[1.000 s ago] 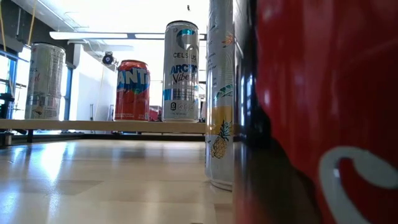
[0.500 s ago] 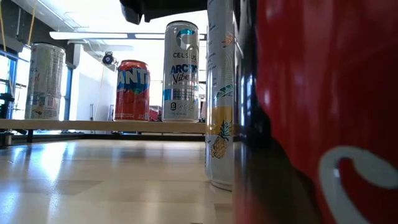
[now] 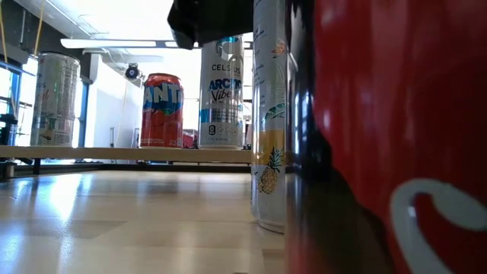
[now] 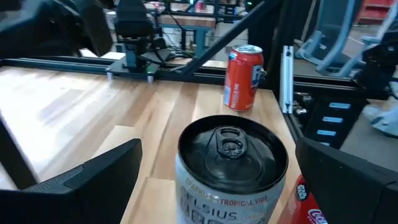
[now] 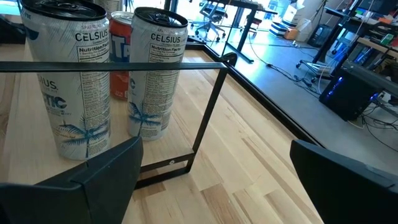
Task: Place canned beverage on shelf
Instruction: Put the white yellow soda can aligned with the other white yellow soda can on the shelf
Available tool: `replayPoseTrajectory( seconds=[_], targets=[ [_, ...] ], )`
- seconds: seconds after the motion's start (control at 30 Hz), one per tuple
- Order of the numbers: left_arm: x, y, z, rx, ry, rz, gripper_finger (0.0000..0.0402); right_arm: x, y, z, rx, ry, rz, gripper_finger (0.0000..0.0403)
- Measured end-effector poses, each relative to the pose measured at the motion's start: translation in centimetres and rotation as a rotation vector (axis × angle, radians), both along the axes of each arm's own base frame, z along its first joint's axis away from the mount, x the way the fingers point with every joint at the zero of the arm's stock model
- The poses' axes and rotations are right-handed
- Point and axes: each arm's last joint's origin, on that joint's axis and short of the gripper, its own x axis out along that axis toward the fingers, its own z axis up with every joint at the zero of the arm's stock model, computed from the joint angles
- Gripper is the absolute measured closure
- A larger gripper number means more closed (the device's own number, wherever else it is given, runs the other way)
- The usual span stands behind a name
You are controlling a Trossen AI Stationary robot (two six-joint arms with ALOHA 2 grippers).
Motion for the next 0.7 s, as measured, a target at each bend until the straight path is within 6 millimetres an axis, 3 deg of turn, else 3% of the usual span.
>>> replayPoseTrajectory(
  seconds=[0.27,0.7],
  targets=[
    [0.6,0.5,-1.2,-0.022,0.019,0.009,0.0011,0.0,0.0,0.0,0.000,0.001,0.000,0.0009],
    [0.2,0.1,-1.0,-0.016,0.035,0.002,0.0133,0.0,0.0,0.0,-0.002,0.004,0.000,0.0009]
  ],
)
